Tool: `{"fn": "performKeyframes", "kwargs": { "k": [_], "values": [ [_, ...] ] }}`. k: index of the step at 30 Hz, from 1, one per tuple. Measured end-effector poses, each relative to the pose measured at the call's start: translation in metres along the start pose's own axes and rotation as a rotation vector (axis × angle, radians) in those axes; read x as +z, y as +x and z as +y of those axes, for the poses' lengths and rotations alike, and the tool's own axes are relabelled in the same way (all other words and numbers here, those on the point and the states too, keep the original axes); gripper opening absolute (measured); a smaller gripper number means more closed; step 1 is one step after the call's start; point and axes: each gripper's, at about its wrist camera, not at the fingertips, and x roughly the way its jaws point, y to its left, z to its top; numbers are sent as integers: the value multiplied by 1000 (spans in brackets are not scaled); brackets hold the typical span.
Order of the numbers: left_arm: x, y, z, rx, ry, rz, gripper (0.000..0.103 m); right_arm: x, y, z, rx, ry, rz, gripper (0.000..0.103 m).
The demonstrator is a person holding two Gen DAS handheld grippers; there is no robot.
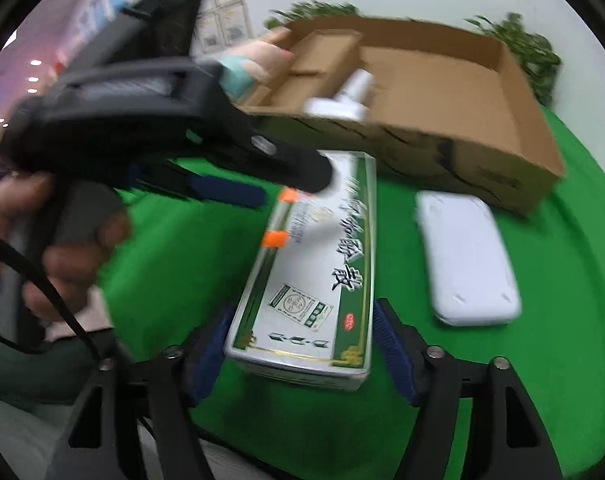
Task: Organize objects
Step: 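Lower the right gripper onto the green-and-white medicine box and grasp it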
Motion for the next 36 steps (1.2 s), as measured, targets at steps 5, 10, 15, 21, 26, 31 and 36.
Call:
{"fn": "performKeyframes", "kwargs": {
  "k": [5,10,15,21,26,31,36],
  "values": [
    [-8,5,8,-54,-42,28,81,1,-1,4,33,-13,-22,103],
    [-12,16,5,-102,-45,67,76,2,7,-3,47,25,0,102],
    [-15,21,7,-87,-52,80,66,1,16,-2,32,13,26,75],
    [-19,17,3,-62,-32,71,64,-2,15,-7,56,46,8,69],
    [-21,17,2,-38,-32,69,64,-7,5,-26,163,173,-14,43],
    [-24,13,4,-53,-49,82,64,-11,4,-36,207,229,3,32],
    [-30,15,-6,-77,-40,128,64,-8,-3,-19,149,151,4,84]
  ]
}}
